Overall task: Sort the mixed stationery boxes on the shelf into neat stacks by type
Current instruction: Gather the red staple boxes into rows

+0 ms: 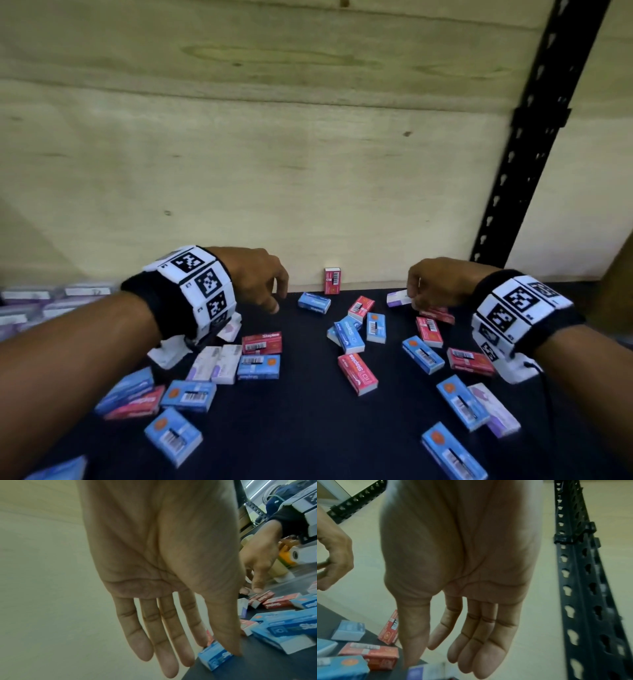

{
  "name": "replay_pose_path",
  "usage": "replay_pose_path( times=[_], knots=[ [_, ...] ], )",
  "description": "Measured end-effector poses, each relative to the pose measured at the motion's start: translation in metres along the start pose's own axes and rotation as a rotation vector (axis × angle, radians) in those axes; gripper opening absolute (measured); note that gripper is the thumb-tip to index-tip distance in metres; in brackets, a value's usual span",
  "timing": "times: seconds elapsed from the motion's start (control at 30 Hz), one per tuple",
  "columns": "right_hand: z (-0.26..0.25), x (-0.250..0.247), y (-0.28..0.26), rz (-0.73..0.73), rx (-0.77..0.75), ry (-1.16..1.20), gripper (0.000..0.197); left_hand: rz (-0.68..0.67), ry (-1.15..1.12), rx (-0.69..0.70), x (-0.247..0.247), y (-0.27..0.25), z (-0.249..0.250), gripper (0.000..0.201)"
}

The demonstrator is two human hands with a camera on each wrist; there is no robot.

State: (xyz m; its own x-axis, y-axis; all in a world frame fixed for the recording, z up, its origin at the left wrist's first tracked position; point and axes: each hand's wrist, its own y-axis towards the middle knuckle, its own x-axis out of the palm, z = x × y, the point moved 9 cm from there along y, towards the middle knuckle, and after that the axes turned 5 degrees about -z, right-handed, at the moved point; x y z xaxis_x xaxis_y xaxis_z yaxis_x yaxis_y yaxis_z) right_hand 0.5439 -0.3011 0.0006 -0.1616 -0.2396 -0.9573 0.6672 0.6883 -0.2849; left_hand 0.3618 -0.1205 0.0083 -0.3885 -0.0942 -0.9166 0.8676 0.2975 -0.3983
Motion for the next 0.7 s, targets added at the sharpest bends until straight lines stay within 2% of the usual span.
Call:
replay_pose_path(
  times=[0.2,0.43,0.6,0.7],
  knots=[
    [-0.062,-0.011,0.012,-0.003,-0.181,0.056,0.012,-0.052,-0.024,-0.105,0.012,-0.016,-0.046,0.026],
    [-0.145,-0.004,0.0,-0.101,-0.406,0.106,0.024,-0.112,-0.001,-0.165,0.036,-0.027,-0.074,0.027],
    [-0.193,0.009,-0.007,-0.216,-0.49,0.091,0.034,-0.103,0.041,-0.26,0.045,-0.03,-0.097,0.028],
    [-0.215,0.013,-0.007,-0.245,-0.512,0.038,0.036,-0.19,0.012,-0.33,0.059,-0.029,-0.108,0.035]
  ],
)
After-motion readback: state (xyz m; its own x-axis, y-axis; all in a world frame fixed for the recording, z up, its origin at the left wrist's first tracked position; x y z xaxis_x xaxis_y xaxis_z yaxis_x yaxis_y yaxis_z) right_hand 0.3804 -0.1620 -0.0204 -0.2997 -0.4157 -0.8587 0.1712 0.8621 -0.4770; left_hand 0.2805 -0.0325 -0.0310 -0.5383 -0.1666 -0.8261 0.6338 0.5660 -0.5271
